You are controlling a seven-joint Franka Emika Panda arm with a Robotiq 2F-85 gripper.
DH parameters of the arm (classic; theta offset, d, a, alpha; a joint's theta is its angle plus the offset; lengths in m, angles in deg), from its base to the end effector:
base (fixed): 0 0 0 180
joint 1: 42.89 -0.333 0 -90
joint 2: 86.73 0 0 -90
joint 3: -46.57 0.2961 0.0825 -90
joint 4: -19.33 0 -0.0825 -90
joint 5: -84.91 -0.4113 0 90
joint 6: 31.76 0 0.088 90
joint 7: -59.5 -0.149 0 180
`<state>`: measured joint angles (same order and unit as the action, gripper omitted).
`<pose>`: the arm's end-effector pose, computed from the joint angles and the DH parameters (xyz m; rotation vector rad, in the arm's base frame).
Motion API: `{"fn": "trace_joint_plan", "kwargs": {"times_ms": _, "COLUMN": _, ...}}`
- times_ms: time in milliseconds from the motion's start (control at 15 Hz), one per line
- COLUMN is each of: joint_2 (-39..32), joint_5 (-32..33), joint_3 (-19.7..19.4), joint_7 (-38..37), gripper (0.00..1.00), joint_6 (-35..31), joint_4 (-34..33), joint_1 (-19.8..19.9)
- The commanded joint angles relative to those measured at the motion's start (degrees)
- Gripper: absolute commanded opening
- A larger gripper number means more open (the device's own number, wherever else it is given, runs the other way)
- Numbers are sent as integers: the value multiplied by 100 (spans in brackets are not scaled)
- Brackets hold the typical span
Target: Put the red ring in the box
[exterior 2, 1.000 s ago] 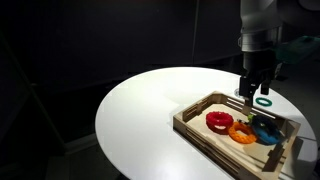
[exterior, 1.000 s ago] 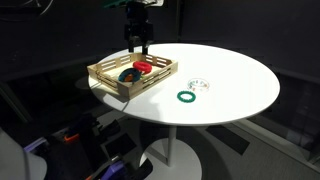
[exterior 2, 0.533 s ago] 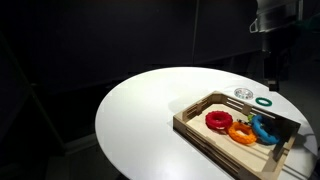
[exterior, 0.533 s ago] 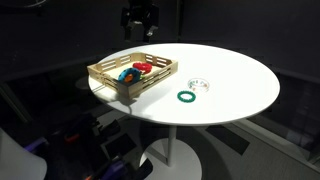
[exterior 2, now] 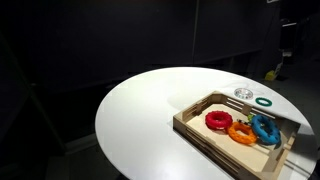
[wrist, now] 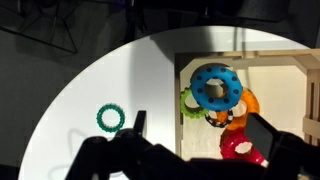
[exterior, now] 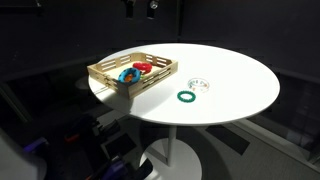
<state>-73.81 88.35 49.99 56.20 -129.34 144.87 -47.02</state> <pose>0.4690 0.0540 0.3914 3.0185 0.1309 -0.3877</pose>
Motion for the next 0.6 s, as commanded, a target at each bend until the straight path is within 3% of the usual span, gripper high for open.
{"fn": "trace_joint_plan", "kwargs": {"times_ms": 0, "joint_2": 399, "joint_5": -169, "joint_3": -111, "joint_7": 184, "gripper": 100, "joint_6": -161, "joint_4": 14, "joint_1": 83}}
{"fn": "trace_joint_plan", "kwargs": {"times_ms": 533, "joint_2": 417, "joint_5": -92, "joint_3": -77, "joint_7": 29, "gripper": 100, "joint_6": -190, "joint_4": 11, "joint_1": 89}}
